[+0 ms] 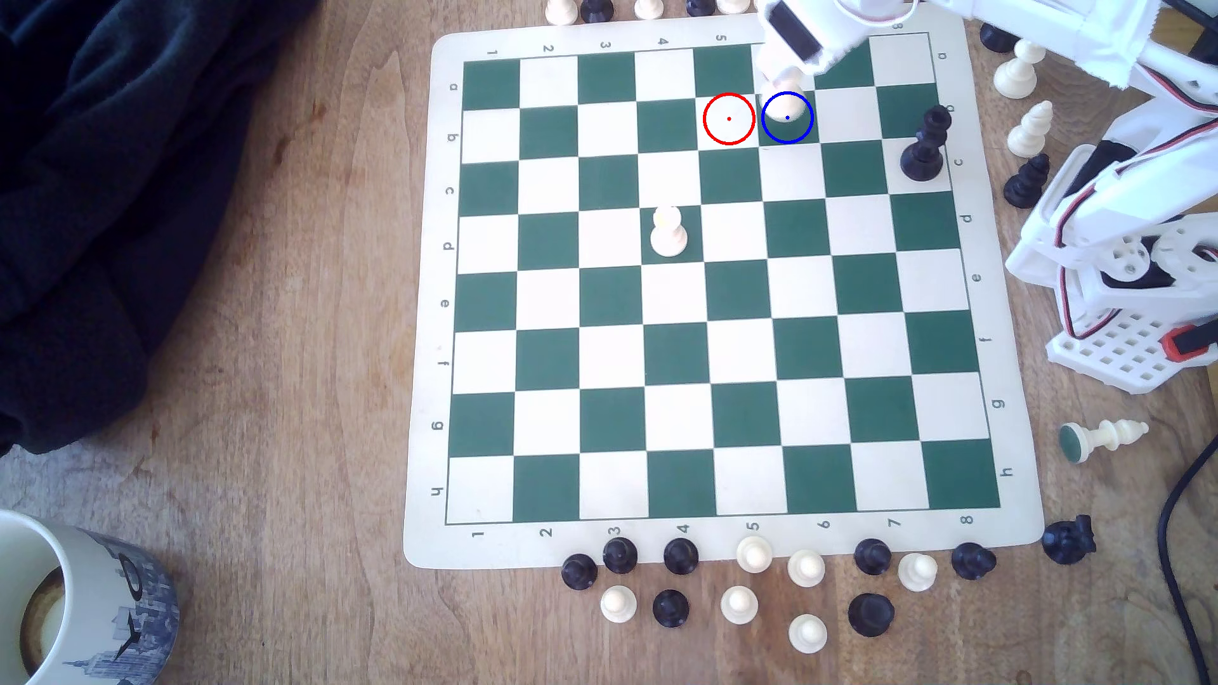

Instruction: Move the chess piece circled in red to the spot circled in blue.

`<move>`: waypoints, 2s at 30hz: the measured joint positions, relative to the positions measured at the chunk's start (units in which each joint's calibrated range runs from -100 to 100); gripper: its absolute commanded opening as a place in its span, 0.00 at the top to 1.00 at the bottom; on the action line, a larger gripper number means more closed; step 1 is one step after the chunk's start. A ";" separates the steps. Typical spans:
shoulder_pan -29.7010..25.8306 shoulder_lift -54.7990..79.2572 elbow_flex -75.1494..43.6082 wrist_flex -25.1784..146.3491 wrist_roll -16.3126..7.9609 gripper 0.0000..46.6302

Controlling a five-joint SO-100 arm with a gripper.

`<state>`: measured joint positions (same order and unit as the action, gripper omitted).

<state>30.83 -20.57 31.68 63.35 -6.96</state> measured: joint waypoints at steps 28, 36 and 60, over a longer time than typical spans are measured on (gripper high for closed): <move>0.37 0.67 7.05 -8.53 0.00 0.92; 0.44 2.18 7.50 -9.32 0.05 0.64; -5.24 -32.01 34.61 -36.57 -0.59 1.00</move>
<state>25.59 -52.58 66.29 26.77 -7.55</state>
